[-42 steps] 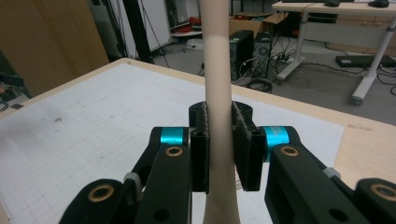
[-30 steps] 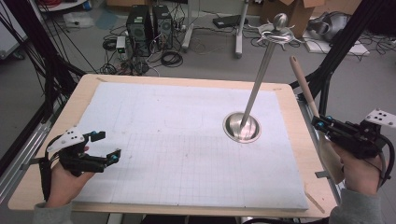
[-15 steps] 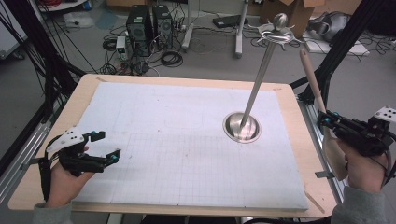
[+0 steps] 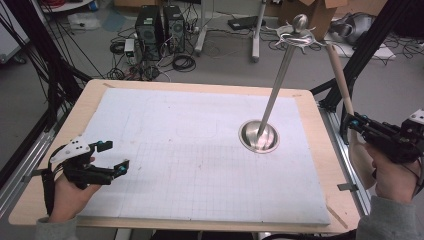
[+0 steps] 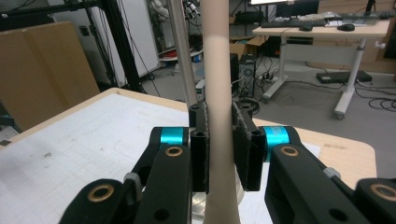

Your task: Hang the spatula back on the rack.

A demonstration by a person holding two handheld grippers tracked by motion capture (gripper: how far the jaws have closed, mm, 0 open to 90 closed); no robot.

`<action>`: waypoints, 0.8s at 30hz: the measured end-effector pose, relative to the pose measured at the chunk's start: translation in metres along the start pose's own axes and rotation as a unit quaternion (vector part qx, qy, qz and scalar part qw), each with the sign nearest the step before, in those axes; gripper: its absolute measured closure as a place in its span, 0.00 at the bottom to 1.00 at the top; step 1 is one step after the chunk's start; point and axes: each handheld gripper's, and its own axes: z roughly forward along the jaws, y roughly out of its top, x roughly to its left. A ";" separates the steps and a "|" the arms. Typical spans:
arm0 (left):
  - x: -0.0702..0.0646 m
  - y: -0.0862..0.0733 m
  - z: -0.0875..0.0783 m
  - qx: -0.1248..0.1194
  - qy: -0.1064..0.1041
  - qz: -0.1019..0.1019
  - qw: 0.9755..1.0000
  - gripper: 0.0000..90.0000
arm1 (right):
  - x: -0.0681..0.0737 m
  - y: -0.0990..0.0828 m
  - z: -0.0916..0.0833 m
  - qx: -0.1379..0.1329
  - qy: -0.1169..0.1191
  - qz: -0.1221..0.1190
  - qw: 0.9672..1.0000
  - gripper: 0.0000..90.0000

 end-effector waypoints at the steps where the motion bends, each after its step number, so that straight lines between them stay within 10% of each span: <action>1: 0.000 0.000 0.000 0.000 0.000 0.000 1.000 0.06 | 0.000 0.001 0.000 -0.002 0.002 0.000 1.000 0.88; 24: 0.001 0.000 -0.002 -0.001 0.000 -0.001 1.000 0.06 | 0.004 0.004 0.009 0.002 0.017 0.000 1.000 0.88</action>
